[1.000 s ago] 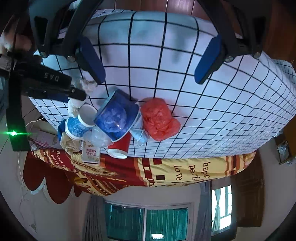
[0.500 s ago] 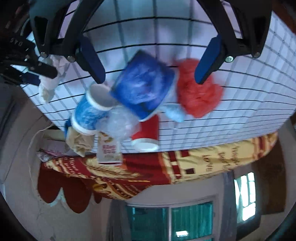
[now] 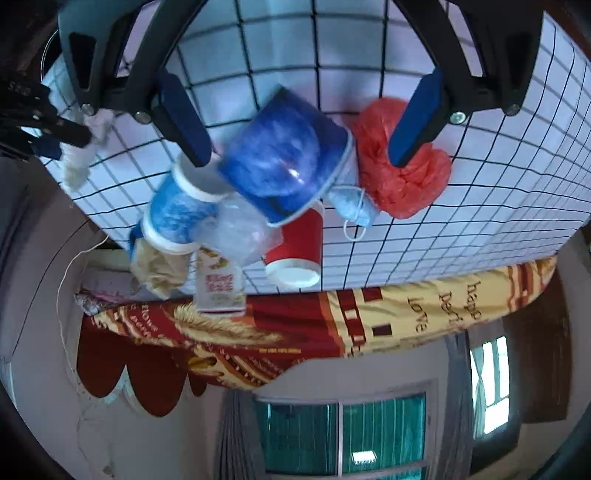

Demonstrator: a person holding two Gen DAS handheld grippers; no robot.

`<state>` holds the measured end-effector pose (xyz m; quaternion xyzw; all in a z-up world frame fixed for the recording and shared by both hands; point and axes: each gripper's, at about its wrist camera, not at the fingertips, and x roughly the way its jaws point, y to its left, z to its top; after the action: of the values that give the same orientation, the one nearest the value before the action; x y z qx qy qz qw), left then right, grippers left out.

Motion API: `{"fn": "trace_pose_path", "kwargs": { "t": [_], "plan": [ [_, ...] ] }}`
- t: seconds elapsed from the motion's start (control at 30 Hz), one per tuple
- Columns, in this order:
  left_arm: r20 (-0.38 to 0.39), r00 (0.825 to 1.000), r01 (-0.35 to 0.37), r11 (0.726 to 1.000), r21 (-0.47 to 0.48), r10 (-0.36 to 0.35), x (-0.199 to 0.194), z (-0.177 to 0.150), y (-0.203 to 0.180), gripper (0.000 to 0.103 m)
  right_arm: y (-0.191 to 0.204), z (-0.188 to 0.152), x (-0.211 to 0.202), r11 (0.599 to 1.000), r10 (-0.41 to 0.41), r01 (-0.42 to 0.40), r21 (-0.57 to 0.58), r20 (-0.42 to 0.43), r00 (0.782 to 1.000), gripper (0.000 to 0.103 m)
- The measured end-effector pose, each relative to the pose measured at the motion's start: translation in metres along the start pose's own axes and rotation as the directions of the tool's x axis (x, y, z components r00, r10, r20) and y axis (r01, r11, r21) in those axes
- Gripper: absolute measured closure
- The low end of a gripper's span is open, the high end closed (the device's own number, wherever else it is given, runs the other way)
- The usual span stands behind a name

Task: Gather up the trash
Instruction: 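Grasp the white tissue with the right tool while the left tool grasps the blue cup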

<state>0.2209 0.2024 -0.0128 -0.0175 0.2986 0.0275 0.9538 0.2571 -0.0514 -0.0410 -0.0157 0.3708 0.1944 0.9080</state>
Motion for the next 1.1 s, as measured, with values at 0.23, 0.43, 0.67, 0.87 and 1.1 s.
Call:
{"fn": "trace_pose_path", "kwargs": {
  "t": [0.23, 0.43, 0.67, 0.87, 1.1],
  "plan": [
    [-0.042, 0.98, 0.198, 0.978, 0.06, -0.195, -0.003, -0.013, -0.02, 0.006, 0.0, 0.001, 0.002, 1.0, 0.0, 0.0, 0.008, 0.0, 1.0, 0.061],
    [-0.003, 0.995, 0.096, 0.987, 0.132, -0.097, -0.022, -0.025, -0.048, 0.006, -0.003, -0.001, -0.001, 1.0, -0.006, 0.005, 0.012, 0.004, 1.0, 0.061],
    [-0.032, 0.999, -0.01, 1.0, 0.008, 0.01, -0.002, -0.012, -0.029, 0.021, -0.002, -0.004, -0.004, 1.0, 0.003, -0.003, 0.014, 0.003, 1.0, 0.061],
    [-0.04, 0.999, 0.031, 0.998, -0.061, -0.034, -0.003, -0.021, -0.019, 0.05, 0.002, -0.005, -0.009, 1.0, 0.002, -0.002, -0.002, 0.009, 1.0, 0.061],
    [-0.014, 0.999, 0.041, 0.999, -0.036, -0.041, -0.025, -0.021, -0.024, 0.05, -0.001, -0.009, -0.018, 1.0, 0.001, -0.001, 0.001, 0.021, 1.0, 0.061]
  ]
}}
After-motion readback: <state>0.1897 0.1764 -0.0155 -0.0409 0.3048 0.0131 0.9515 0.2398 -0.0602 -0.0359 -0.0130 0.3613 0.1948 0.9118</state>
